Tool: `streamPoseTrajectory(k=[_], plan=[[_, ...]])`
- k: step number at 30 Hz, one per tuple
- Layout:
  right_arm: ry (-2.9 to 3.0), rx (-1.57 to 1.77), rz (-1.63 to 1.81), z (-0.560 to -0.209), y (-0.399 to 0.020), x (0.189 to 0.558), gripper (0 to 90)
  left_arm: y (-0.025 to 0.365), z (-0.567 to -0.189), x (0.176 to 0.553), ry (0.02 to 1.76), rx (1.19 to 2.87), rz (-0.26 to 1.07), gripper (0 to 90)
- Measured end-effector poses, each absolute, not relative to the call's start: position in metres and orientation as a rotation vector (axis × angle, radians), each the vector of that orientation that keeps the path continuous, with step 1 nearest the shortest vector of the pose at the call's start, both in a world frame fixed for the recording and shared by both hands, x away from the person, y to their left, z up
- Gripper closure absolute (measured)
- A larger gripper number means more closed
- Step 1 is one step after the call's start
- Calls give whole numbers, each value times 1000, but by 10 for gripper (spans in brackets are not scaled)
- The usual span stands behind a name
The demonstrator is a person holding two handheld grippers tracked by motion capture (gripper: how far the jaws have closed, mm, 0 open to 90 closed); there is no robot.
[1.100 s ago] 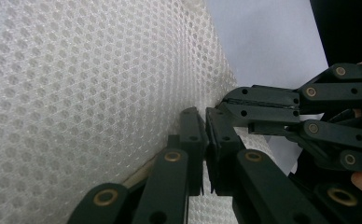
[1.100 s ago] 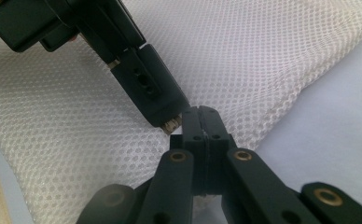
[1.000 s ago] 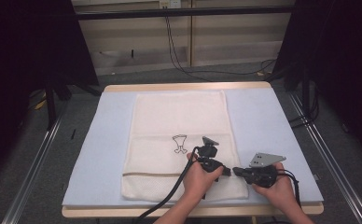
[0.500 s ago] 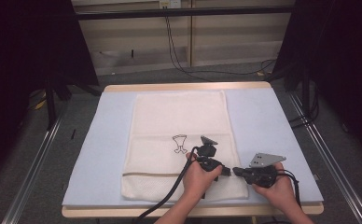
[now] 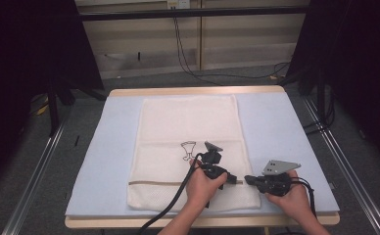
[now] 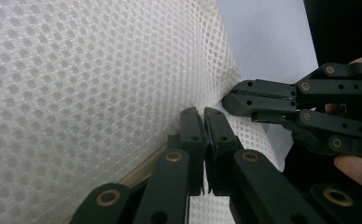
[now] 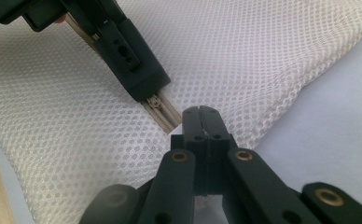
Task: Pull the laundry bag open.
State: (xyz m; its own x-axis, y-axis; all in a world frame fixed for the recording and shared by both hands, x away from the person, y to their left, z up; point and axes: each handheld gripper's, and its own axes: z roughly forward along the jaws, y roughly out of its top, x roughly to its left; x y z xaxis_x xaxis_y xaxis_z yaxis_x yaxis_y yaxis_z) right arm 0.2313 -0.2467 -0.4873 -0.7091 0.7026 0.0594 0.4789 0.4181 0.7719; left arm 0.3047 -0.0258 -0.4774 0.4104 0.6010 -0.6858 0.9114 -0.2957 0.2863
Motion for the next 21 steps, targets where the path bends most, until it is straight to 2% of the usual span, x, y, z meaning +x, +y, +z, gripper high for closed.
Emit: streamPoseTrajectory(k=[21], plan=[[2400,1020,1168,-487,-246,230,900,-9,-475,305,1274,2011,-616,875]])
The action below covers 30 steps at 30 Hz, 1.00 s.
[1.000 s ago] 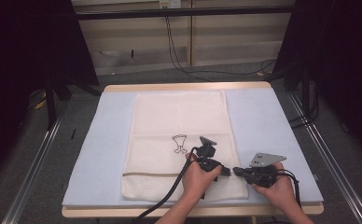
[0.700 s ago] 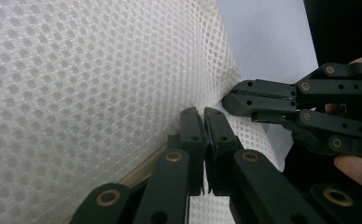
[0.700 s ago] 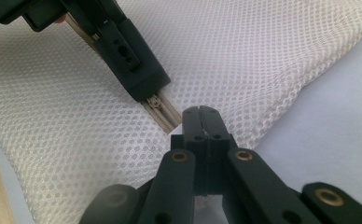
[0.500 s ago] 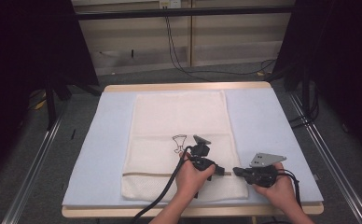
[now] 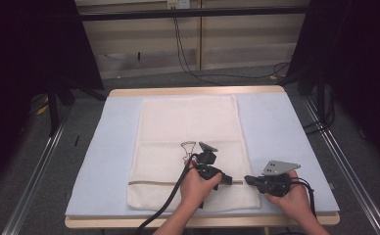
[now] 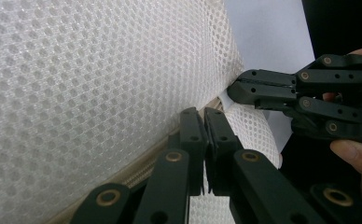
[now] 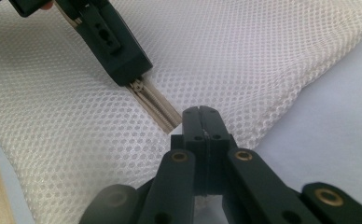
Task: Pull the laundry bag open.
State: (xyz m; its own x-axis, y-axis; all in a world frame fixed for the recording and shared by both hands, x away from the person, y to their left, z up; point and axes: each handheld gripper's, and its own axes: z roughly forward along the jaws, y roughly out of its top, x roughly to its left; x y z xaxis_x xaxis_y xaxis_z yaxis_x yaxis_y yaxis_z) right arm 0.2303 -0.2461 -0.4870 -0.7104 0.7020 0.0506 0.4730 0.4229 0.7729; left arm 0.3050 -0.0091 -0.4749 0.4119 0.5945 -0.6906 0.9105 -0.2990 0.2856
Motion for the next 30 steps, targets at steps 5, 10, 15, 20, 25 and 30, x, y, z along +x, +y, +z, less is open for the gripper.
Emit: streamPoseTrajectory(k=[5,10,15,20,25,30], plan=[[2402,1023,1175,-487,-246,231,900,1,-474,307,1284,2008,-609,875],[2403,1023,1174,-487,-246,231,900,7,-474,308,1288,1997,-630,875],[2404,1024,1177,-487,-246,231,900,16,-474,309,1298,2008,-610,875],[2405,1025,1176,-487,-246,230,900,25,-472,311,1301,2000,-621,875],[2406,1026,1178,-487,-246,231,900,36,-472,312,1296,2000,-622,875],[2406,1024,1177,-487,-246,231,900,46,-472,313,1304,2001,-627,875]])
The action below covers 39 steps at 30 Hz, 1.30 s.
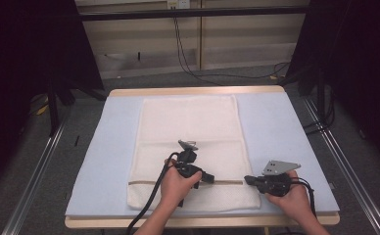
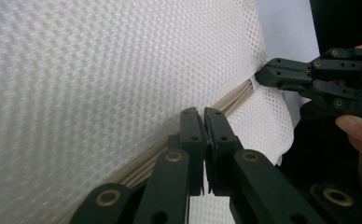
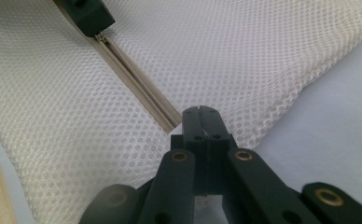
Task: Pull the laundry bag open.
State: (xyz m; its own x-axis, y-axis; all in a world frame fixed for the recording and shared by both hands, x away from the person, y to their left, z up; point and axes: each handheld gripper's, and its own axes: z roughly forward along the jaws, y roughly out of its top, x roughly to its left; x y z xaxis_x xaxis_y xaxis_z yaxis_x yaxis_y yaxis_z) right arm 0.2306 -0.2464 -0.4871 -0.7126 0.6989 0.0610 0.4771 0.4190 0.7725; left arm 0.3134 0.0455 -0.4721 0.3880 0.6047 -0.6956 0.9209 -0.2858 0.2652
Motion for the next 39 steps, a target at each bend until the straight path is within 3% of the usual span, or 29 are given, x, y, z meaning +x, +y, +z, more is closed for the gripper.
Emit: streamPoseTrajectory(k=[39], plan=[[2408,1047,1190,-487,-247,232,900,106,-470,319,1353,1958,-641,874]])
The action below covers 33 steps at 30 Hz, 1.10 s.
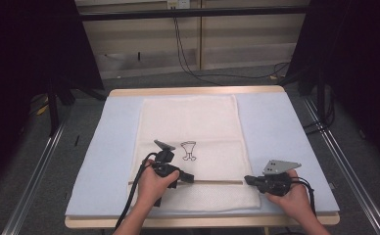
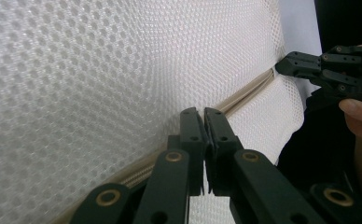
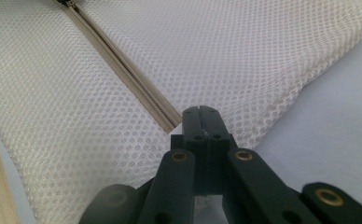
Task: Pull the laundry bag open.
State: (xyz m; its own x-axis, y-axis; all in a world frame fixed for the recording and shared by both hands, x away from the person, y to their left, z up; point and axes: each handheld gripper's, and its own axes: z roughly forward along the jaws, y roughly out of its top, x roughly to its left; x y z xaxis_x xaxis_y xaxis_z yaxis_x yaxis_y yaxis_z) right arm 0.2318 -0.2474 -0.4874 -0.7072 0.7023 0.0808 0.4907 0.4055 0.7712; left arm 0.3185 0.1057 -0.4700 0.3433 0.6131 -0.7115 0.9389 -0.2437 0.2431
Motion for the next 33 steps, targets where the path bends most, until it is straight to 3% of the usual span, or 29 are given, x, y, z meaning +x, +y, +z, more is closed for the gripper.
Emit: streamPoseTrajectory(k=[33], plan=[[2418,1088,1213,-488,-250,234,900,149,-468,323,1388,1948,-625,873]])
